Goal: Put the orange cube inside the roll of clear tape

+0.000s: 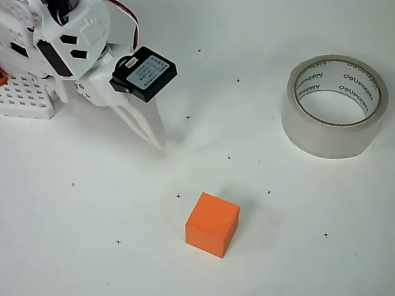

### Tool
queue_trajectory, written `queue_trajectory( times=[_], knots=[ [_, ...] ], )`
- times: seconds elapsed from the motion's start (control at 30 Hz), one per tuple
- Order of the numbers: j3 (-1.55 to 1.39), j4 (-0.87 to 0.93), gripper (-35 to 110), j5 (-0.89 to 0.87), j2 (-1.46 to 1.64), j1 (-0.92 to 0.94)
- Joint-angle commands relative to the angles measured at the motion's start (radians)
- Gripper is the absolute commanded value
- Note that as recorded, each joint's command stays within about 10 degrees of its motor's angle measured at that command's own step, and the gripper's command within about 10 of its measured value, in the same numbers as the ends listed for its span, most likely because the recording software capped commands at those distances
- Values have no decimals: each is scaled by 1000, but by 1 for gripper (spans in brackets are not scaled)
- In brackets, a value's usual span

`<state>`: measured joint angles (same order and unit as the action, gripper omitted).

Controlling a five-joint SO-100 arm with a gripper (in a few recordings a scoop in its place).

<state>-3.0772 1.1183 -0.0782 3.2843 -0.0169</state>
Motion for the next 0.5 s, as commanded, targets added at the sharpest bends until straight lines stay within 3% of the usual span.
queue_trajectory(
  times=[0.0,0.47],
  knots=[
    [95,-8,0,12,-81,-17],
    [390,-204,0,94,-667,3]
  ],
)
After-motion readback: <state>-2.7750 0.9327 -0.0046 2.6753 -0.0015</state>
